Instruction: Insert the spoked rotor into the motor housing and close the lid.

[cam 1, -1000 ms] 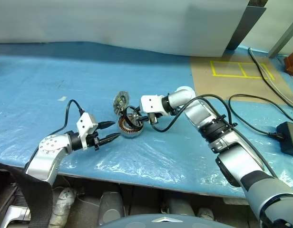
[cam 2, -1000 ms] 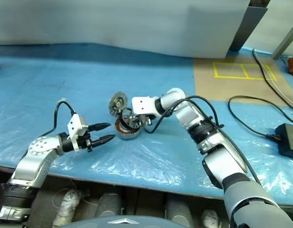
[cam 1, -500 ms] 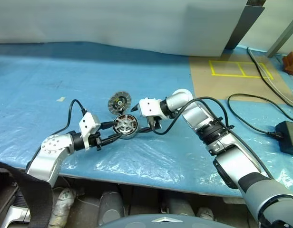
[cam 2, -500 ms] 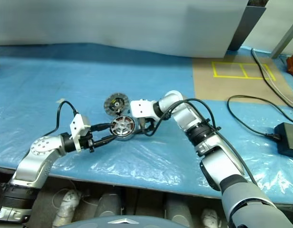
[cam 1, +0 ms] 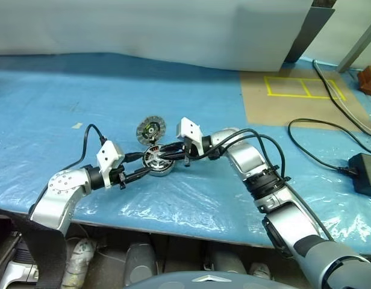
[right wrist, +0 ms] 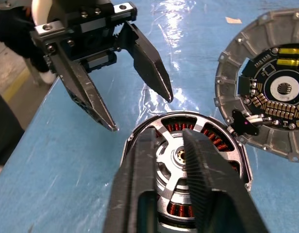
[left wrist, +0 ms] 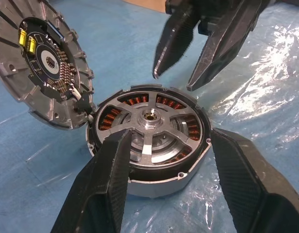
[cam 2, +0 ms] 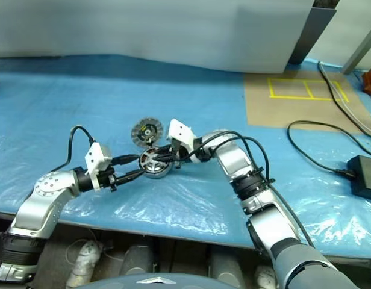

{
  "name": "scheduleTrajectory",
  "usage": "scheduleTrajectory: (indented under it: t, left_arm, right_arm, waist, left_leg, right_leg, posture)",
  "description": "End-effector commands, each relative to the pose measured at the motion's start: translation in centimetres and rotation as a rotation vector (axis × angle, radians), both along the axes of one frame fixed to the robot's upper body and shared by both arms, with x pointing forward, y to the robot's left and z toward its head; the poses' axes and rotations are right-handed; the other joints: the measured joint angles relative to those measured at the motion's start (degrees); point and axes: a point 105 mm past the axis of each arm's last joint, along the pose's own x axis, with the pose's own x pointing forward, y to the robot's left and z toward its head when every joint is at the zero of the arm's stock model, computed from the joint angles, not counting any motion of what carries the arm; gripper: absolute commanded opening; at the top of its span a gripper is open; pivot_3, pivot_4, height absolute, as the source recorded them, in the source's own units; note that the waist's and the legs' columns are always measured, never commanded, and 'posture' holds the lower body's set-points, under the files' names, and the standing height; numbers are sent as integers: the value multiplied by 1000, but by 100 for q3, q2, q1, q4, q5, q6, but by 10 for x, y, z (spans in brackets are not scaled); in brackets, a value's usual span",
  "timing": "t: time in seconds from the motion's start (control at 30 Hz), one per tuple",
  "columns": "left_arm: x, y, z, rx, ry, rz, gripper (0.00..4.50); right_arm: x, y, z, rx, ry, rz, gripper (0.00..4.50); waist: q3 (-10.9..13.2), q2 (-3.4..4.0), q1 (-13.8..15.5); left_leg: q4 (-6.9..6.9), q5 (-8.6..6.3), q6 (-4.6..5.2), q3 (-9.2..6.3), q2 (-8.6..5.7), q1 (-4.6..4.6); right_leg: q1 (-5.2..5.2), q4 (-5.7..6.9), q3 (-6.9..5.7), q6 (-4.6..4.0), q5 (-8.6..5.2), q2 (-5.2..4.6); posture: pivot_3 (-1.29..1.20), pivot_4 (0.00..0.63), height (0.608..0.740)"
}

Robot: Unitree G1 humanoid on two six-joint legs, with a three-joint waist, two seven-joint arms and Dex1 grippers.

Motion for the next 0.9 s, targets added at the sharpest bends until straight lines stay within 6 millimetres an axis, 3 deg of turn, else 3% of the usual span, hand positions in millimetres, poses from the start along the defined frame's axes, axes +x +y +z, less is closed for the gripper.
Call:
scheduleTrajectory:
  t: [0.03, 0.37, 0.5, 0.57, 0.77, 0.9]
  left_arm:
    - [-2, 4, 12, -1, -36, 2, 2696]
    - [-4, 20, 12, 20, -26, 47, 2696]
    - [-4, 21, 11, 26, -27, 48, 2696]
    - [-4, 18, 11, 19, -29, 42, 2696]
    - [-4, 14, 8, 13, -24, 26, 2696]
    - [-1, 10, 8, 5, -29, 15, 2696]
  right_arm:
    - [1, 9, 17, 87, -14, -37, 35]
    - [3, 30, 15, 135, 20, -60, 35]
    - [11, 19, -43, -115, -90, -92, 35]
    - [12, 16, -52, -129, -88, -108, 35]
    - [15, 16, -26, -30, -74, -102, 35]
    - [11, 23, 24, 211, 41, -76, 35]
  waist:
    - [0, 0, 3]
    - [0, 0, 0]
    - [0, 0, 9]
    - [-1, 3, 9]
    - [-1, 3, 11]
    - [1, 3, 17]
  left_leg:
    - [0, 0, 0, 0, 0, 0]
    - [-6, 0, -3, 0, -2, 0]
    - [-5, 0, -4, 0, -3, 1]
    - [-4, 0, -4, 2, -6, 2]
    - [-3, -1, -3, 1, -3, 38]
    - [-2, -1, -3, 1, -3, 26]
  right_leg:
    - [0, 0, 1, 0, 0, 0]
    - [0, -7, 1, 1, 0, 0]
    - [3, -6, 0, 1, 0, -1]
    - [4, -7, 1, 1, 0, -5]
    - [40, -3, 3, 1, 0, -5]
    - [33, -6, 3, 1, 0, -4]
  posture:
    - [0, 150, 740]
    - [0, 150, 740]
    - [0, 150, 740]
    - [0, 150, 740]
    - [0, 150, 740]
    - [0, 150, 740]
